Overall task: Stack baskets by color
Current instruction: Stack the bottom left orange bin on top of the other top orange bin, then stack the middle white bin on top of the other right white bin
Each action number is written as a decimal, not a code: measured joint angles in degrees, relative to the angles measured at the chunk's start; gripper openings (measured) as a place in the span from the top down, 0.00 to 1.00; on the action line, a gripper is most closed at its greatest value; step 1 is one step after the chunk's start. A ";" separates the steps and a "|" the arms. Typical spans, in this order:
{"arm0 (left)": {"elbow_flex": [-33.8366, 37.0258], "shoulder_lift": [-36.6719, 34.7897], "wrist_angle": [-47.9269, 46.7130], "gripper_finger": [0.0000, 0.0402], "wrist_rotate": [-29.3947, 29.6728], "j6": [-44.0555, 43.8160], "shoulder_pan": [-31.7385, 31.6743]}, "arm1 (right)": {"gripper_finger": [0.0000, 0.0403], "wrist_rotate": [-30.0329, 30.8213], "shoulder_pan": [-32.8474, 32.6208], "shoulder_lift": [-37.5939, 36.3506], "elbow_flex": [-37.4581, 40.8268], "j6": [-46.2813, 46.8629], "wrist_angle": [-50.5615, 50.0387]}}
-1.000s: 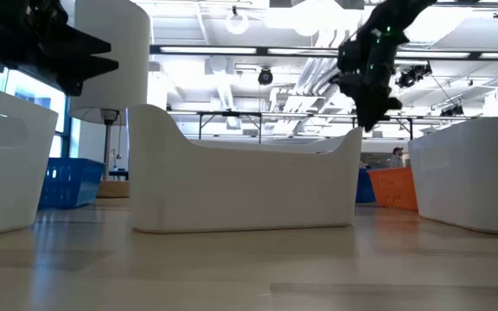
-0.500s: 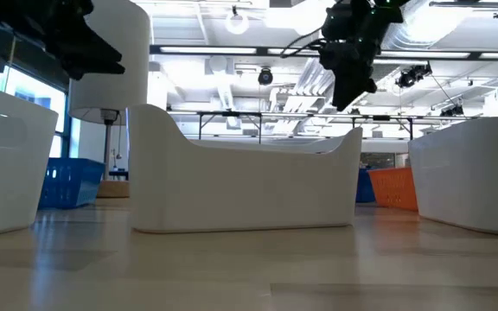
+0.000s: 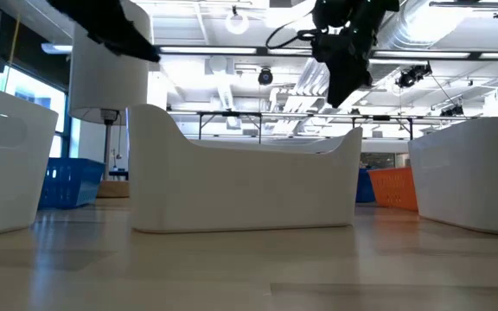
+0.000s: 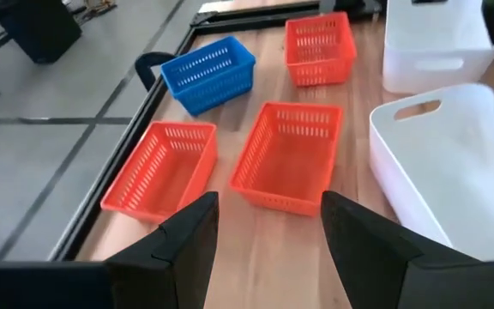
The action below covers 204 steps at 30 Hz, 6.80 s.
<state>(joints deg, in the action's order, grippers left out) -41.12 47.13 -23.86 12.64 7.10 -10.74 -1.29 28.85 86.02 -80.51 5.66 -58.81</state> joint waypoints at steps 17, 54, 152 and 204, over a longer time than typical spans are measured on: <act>-5.38 19.71 10.76 0.51 -3.07 5.58 -0.11 | 0.72 6.35 -4.68 0.02 0.00 2.48 1.00; -7.87 45.20 22.00 0.51 -10.67 6.66 -1.48 | 0.72 7.12 -4.66 0.04 0.00 3.53 2.60; -11.50 43.87 23.19 1.00 -9.00 31.62 -20.52 | 0.72 7.36 -8.73 0.07 0.00 6.33 3.61; -18.12 50.40 15.89 0.61 -8.97 28.66 -20.71 | 0.72 6.77 -10.92 0.07 0.00 6.33 3.82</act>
<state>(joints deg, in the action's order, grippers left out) -59.24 97.54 -7.98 3.68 35.76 -31.45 5.48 17.93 86.08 -80.51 11.99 -54.99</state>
